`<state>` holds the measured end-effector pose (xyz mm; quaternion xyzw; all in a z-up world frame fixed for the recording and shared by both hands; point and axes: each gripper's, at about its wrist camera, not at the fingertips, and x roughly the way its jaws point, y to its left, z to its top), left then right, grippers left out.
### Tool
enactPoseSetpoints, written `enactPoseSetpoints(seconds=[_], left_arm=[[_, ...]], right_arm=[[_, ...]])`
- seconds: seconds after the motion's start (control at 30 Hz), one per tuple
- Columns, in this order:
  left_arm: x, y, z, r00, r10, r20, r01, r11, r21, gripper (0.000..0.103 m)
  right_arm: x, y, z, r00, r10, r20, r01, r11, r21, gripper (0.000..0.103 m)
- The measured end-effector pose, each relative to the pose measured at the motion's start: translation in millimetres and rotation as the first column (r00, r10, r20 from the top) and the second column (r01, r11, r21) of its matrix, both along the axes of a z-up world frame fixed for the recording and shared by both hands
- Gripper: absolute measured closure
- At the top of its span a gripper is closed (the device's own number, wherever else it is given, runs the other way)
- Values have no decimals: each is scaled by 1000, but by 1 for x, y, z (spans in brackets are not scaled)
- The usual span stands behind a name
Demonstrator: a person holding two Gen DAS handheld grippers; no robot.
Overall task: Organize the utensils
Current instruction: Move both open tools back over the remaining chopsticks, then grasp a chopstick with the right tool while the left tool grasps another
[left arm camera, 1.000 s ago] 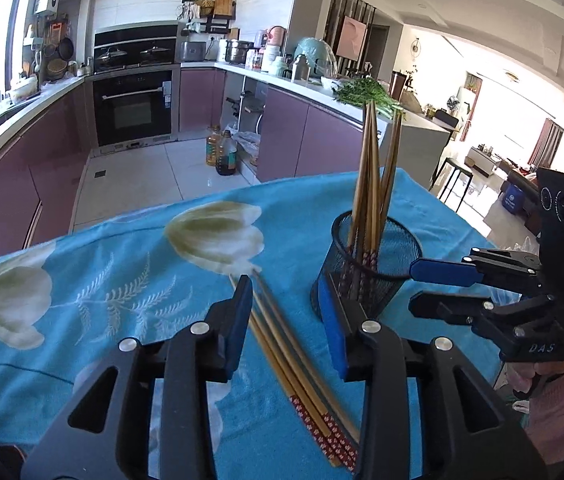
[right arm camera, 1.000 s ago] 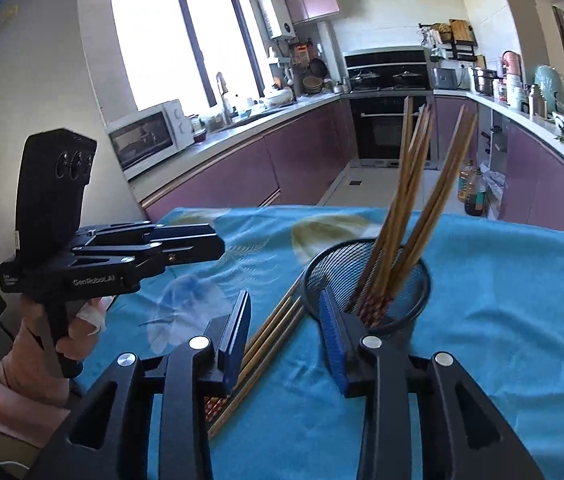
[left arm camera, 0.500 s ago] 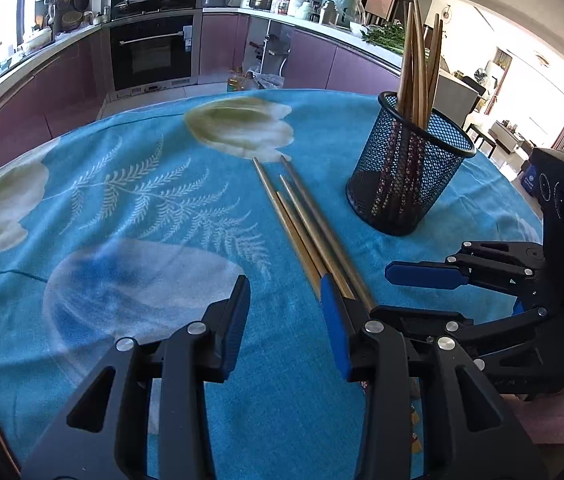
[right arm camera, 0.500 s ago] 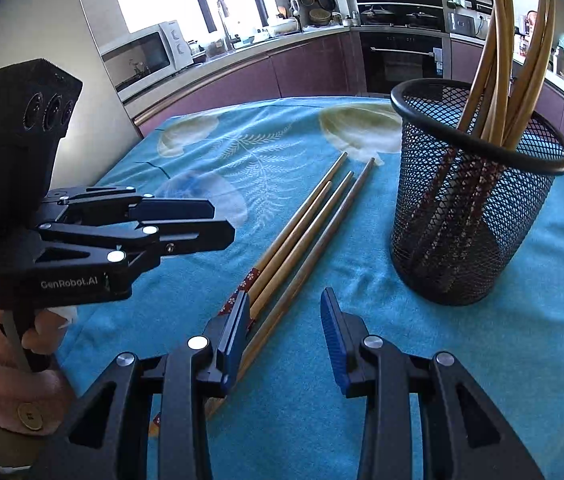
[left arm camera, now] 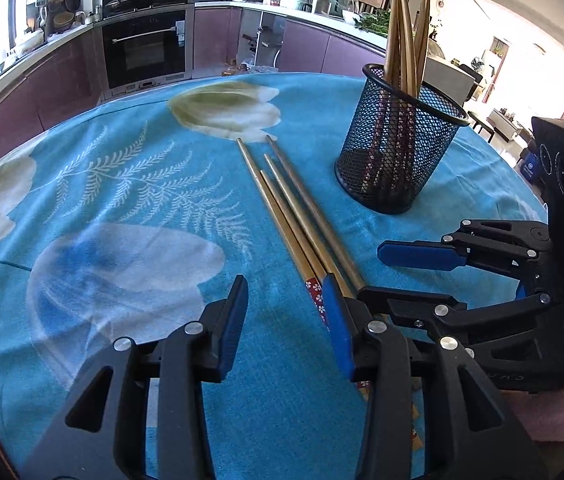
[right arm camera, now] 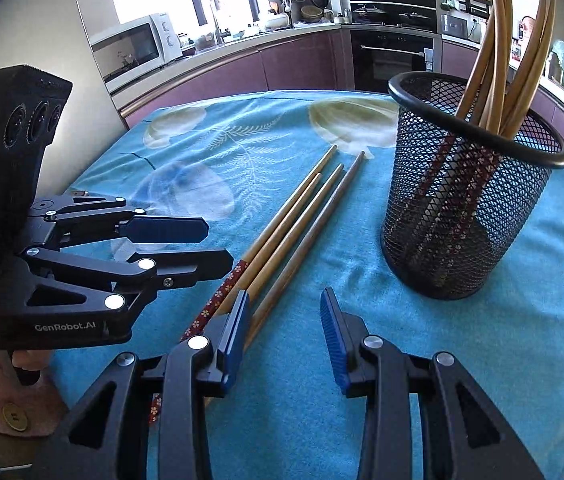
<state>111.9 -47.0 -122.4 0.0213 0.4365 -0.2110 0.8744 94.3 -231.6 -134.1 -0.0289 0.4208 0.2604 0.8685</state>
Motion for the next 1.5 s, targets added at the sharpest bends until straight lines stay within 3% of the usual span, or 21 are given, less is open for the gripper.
enactPoseSetpoints(seconds=[0.4,0.47,0.57,0.73,0.9,0.97,1.03,1.3,1.5], left_arm=[[5,-10,-5,1000,-6,-2,6,999,53,62],[5,-10,-5,1000,0,-3,1,998,66,64],[5,-8,-7,1000,18,-2,-18,996,89,77],[6,-2,-5,999,26,-20,-25,998,62,76],[12,-8,-7,1000,27,-13,-26,997,77,78],[12,-7,-7,999,36,-16,-34,997,75,85],[12,-4,-7,999,47,-25,-45,997,64,95],[-6,12,-8,995,84,-55,-83,996,19,95],[-10,9,-2,998,61,-30,-60,998,37,85]], right_arm=[[0,-10,1,1000,-23,-17,23,1000,-3,70],[0,-11,1,1000,-27,-14,27,1000,-8,70],[0,-13,0,999,-29,-17,29,1000,-11,70],[2,-10,0,1000,-27,-12,26,1000,-14,71],[8,-3,-2,1000,-28,-1,28,999,-21,82],[9,-3,-2,1000,-24,-8,24,1000,-8,90],[8,-3,-2,1000,-14,-12,14,1000,-7,91],[-8,-17,0,999,12,-49,-12,1000,-16,94],[-6,-20,3,999,-6,-33,5,999,-49,89]])
